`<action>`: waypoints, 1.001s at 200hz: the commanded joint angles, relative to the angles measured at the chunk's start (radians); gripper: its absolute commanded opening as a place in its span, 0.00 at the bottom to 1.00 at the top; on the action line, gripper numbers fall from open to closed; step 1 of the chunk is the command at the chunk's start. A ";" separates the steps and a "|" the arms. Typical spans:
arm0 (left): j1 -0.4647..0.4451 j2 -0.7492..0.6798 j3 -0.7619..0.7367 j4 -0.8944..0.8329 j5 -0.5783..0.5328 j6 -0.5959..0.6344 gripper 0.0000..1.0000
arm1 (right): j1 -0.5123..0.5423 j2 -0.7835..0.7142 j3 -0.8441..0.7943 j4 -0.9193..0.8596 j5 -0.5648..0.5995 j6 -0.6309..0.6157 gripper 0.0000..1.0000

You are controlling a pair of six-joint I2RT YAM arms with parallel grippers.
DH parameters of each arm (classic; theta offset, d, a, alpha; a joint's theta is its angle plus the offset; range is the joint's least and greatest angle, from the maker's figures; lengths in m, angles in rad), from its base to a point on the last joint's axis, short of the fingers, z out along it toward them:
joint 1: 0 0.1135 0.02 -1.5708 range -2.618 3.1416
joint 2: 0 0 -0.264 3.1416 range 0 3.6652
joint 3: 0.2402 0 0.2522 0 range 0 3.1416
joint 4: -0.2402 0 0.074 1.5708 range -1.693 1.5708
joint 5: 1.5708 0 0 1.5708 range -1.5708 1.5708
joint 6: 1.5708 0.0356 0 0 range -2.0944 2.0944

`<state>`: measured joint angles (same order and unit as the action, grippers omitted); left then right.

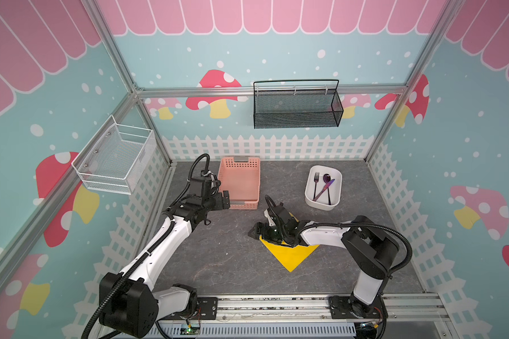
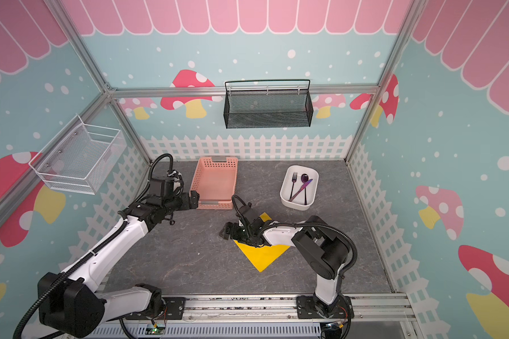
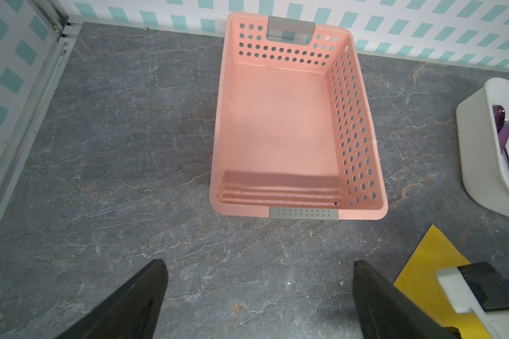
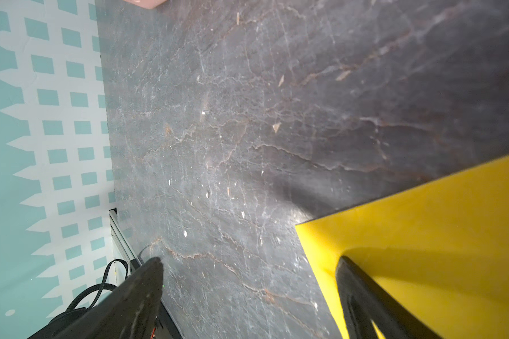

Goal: Place the utensils on the paper napkin and roll it up
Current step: 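Grasp the yellow napkin corner with the right gripper and drag it toward the table center, then release the napkin and move the right gripper over the white tub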

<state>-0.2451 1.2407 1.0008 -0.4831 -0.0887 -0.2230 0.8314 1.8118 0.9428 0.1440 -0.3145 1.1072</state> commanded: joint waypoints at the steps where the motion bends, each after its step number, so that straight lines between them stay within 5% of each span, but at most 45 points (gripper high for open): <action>1: -0.015 -0.038 -0.017 -0.006 -0.048 0.023 1.00 | 0.003 0.043 0.025 -0.021 0.004 -0.027 0.94; 87: -0.032 -0.052 -0.026 0.007 -0.090 0.040 1.00 | -0.028 -0.072 0.111 -0.150 0.001 -0.208 0.92; 142: -0.035 -0.052 -0.027 0.008 -0.086 0.043 1.00 | -0.170 -0.124 0.275 -0.462 0.096 -0.451 0.84; 200: -0.036 -0.049 -0.022 0.011 -0.102 0.062 1.00 | -0.376 -0.121 0.431 -0.612 0.229 -0.565 0.82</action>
<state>-0.2768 1.2053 0.9882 -0.4801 -0.1650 -0.1898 0.5076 1.6966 1.2964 -0.3496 -0.1780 0.6273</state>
